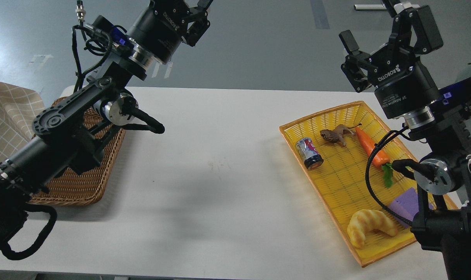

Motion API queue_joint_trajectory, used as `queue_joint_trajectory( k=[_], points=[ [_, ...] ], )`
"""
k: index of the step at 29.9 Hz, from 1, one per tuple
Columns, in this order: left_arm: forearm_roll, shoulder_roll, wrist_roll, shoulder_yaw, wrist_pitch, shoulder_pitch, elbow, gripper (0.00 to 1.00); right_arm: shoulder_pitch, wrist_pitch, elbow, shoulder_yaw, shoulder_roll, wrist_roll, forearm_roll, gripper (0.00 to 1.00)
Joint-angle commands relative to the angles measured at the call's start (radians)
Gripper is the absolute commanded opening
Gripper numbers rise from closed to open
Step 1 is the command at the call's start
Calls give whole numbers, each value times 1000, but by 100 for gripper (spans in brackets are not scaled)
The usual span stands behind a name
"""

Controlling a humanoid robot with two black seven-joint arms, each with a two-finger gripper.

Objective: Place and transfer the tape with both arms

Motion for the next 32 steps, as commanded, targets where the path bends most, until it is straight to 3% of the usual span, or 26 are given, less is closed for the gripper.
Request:
queue_joint_trajectory(
  k=[1,12,18,25,32],
  points=[
    [38,-61,2,-38,-19,50,-2,98,15,-3,-11,-2,0,-2,-3,100],
    [52,-92,-14,-156,-62,175,-117,98,109,-6,-68,-16,0,-3,-3,100],
    [53,-31,3,-221,-180,213,-149,98,149,-8,-96,-32,0,-6,-11,100],
    [47,1,37,-276,-188,259,-184,98,192,-14,-140,-57,0,-5,-11,100],
    [53,-8,43,-281,-180,265,-198,98,199,-17,-149,-63,0,-6,-9,100]
  ],
)
